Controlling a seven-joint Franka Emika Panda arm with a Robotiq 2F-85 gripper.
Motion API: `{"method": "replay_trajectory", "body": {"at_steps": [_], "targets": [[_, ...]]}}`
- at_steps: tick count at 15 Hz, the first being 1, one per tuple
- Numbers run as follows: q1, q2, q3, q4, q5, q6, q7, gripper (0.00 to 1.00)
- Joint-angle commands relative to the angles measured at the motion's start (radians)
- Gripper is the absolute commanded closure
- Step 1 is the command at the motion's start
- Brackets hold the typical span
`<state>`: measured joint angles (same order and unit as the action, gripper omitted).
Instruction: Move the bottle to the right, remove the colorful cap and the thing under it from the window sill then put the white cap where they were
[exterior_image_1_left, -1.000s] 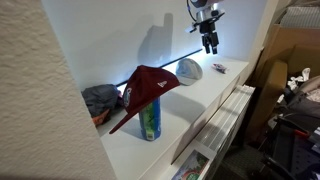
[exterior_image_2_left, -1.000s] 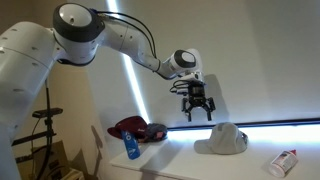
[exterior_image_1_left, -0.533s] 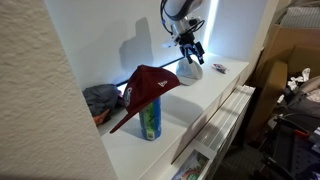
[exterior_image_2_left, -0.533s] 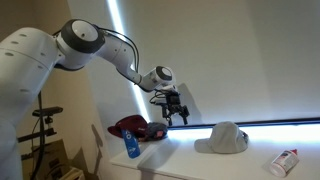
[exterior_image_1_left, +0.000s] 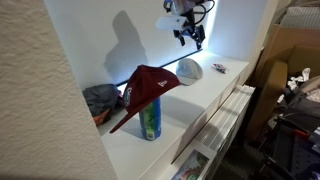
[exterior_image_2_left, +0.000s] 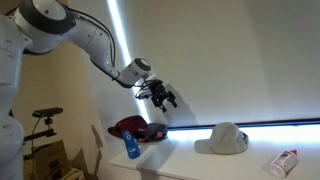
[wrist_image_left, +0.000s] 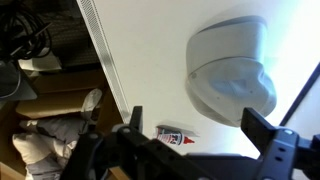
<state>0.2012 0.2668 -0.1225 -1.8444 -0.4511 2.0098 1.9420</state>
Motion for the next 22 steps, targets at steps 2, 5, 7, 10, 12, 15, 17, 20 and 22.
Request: {"method": "replay_trajectory", "body": {"at_steps": [2, 5, 7, 10, 12, 15, 17, 20, 22], "targets": [[-0.035, -0.052, 0.036, -0.049, -0.012, 0.018, 0.002, 0.00], [-0.109, -0.082, 0.028, -0.122, 0.020, 0.222, -0.256, 0.00], [-0.163, -0.049, 0.023, -0.101, 0.048, 0.318, -0.412, 0.00], [-0.275, 0.010, 0.057, -0.079, 0.133, 0.474, -0.645, 0.00], [-0.305, 0.078, 0.080, -0.031, 0.227, 0.517, -0.812, 0.00], [-0.200, 0.158, 0.102, 0.022, 0.335, 0.440, -0.903, 0.00], [-0.006, 0.205, -0.039, 0.060, 0.184, 0.375, -0.609, 0.00], [0.112, 0.268, 0.016, 0.158, 0.094, 0.143, -0.477, 0.00], [0.131, 0.281, 0.110, 0.218, 0.143, 0.095, -0.577, 0.00]]}}
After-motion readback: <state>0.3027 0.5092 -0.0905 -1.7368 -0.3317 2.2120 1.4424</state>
